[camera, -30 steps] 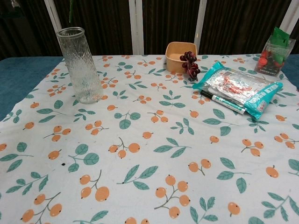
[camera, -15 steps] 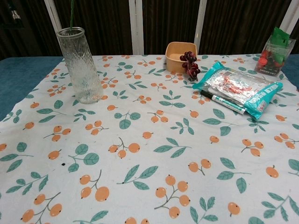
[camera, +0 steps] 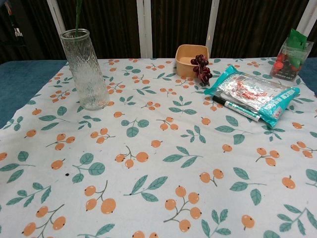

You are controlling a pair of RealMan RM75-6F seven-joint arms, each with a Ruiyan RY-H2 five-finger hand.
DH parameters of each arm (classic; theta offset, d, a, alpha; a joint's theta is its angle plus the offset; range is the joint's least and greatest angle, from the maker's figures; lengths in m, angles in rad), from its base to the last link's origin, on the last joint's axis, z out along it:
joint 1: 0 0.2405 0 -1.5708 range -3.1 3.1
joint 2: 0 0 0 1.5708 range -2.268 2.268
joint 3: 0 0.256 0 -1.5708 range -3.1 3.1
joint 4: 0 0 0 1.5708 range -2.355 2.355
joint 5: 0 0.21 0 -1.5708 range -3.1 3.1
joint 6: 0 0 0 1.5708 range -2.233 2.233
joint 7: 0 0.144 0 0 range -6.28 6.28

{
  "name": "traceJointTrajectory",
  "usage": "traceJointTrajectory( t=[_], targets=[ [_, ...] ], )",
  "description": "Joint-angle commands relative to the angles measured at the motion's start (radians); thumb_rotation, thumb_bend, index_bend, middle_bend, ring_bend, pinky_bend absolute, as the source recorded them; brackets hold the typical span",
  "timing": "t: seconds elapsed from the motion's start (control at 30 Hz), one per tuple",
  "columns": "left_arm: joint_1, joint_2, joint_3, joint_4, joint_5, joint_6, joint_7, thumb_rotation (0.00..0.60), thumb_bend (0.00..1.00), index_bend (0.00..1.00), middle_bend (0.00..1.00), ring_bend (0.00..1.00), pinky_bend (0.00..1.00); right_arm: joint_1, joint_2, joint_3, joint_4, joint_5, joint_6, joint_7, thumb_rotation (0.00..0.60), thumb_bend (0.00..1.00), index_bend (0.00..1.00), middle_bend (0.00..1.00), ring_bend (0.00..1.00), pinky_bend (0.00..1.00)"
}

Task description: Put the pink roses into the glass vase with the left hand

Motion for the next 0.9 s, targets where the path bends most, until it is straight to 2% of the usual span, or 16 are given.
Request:
traceJointTrajectory(
  t=[0.03, 0.37, 0.5, 0.57, 0.63, 0.73, 0.9],
  targets=[
    [0.003, -0.004, 0.013, 0.011, 0.005, -0.012, -0.02, 0.6, 0.46, 0.51, 0.45, 0.39, 0.44, -0.001, 0.002, 0.0, 0.0, -0.001, 0.002, 0.004, 0.6, 0.25, 0.0, 0.0, 0.09, 0.16],
    [0.043, -0.01, 0.07, 0.065, 0.05, 0.001, -0.078, 0.6, 0.44, 0.51, 0.44, 0.39, 0.44, -0.009, 0.009, -0.005, -0.011, -0.011, 0.012, 0.011, 0.6, 0.25, 0.0, 0.0, 0.09, 0.16],
    [0.061, -0.005, 0.084, 0.079, 0.06, -0.002, -0.12, 0.6, 0.42, 0.5, 0.41, 0.36, 0.43, -0.011, 0.012, -0.005, -0.016, -0.011, 0.015, 0.013, 0.6, 0.25, 0.0, 0.0, 0.09, 0.16],
    [0.068, 0.0, 0.091, 0.085, 0.067, -0.006, -0.132, 0.6, 0.4, 0.49, 0.37, 0.3, 0.4, -0.012, 0.013, -0.006, -0.018, -0.014, 0.017, 0.016, 0.6, 0.25, 0.0, 0.0, 0.09, 0.16],
    [0.073, 0.009, 0.104, 0.089, 0.069, -0.022, -0.132, 0.6, 0.35, 0.44, 0.28, 0.2, 0.33, -0.013, 0.015, -0.006, -0.02, -0.018, 0.02, 0.018, 0.6, 0.25, 0.0, 0.0, 0.09, 0.16],
    [0.079, 0.037, 0.135, 0.087, 0.068, -0.068, -0.088, 0.6, 0.29, 0.37, 0.19, 0.09, 0.27, -0.012, 0.016, -0.007, -0.021, -0.022, 0.018, 0.022, 0.6, 0.25, 0.0, 0.0, 0.09, 0.16],
    [0.088, 0.088, 0.169, 0.039, 0.057, -0.121, 0.002, 0.6, 0.25, 0.31, 0.15, 0.02, 0.23, -0.01, 0.019, -0.009, -0.024, -0.023, 0.014, 0.024, 0.6, 0.25, 0.0, 0.0, 0.09, 0.16]
  ],
)
